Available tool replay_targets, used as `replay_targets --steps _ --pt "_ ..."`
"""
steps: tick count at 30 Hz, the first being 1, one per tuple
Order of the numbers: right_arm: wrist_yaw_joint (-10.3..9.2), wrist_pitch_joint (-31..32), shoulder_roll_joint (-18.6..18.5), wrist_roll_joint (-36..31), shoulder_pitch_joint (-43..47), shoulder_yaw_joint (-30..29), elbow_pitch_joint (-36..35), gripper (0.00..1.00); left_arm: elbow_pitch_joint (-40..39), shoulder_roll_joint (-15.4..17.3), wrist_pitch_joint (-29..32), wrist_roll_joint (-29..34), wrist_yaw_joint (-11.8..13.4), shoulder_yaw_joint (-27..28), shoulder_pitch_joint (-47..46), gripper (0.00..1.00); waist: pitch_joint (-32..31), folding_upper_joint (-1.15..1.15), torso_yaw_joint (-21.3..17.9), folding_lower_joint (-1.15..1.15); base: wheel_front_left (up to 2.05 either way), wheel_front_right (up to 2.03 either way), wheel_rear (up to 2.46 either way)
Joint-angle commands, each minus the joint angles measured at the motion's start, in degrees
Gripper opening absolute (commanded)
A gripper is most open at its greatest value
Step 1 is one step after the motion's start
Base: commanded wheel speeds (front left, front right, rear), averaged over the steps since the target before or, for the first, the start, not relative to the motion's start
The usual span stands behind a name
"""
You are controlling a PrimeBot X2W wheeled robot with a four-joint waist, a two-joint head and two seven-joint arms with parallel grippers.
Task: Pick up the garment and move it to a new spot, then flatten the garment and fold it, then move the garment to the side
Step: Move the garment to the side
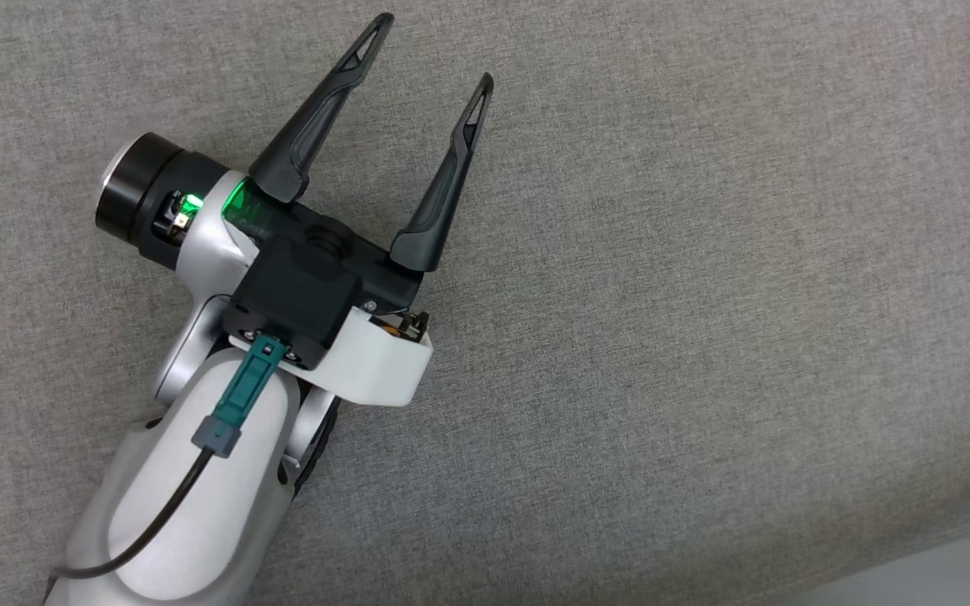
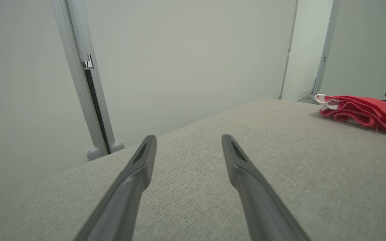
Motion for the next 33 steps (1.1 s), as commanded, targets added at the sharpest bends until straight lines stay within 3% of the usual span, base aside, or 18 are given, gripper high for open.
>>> replay_targets --steps 1,4,6,11,16,23,33 --pt "-0.13 -0.67 0.18 -0.08 0.05 -0.48 1.03 1.00 0.33 0.26 -0.50 -0.16 0.32 0.23 -0.82 1.00 -0.31 0.00 0.03 0.00 0.00 0.00 0.00" --pt "-0.13 -1.33 1.90 3.01 1.70 -4.17 2.68 1.00 1.54 0.60 -1.65 -0.83 1.21 1.23 0.79 1.00 -2.21 0.00 -0.43 0.00 0.00 0.00 0.00" --pt "-0.13 -1.56 2.38 3.39 3.65 -5.91 0.13 1.00 2.21 0.97 -2.27 -1.56 2.11 2.43 2.26 1.00 -4.03 0.00 -0.93 0.00 0.00 0.00 0.00" --pt "-0.12 -1.46 6.49 1.26 13.11 -11.44 -12.74 1.00 3.41 1.67 -3.07 -4.52 4.08 5.25 7.34 1.00 -9.95 0.00 -2.45 0.00 0.00 0.00 0.00" --pt "-0.13 -1.44 13.06 -4.27 22.68 -15.61 -27.16 1.00 3.81 2.09 -3.80 -7.54 5.99 8.34 13.14 1.00 -15.70 0.00 -2.27 0.00 0.00 0.00 0.00" --pt "-0.12 -1.37 20.68 -9.74 32.48 -14.40 -40.41 1.00 4.35 1.99 -4.82 -10.09 7.95 10.39 20.57 1.00 -22.73 0.00 -0.42 0.00 0.00 0.00 0.00" --pt "-0.12 2.19 22.79 -10.92 39.36 -10.13 -48.71 1.00 4.03 1.22 -5.76 -12.54 11.45 13.32 28.43 1.00 -29.12 0.00 4.01 0.00 0.00 0.00 0.00"
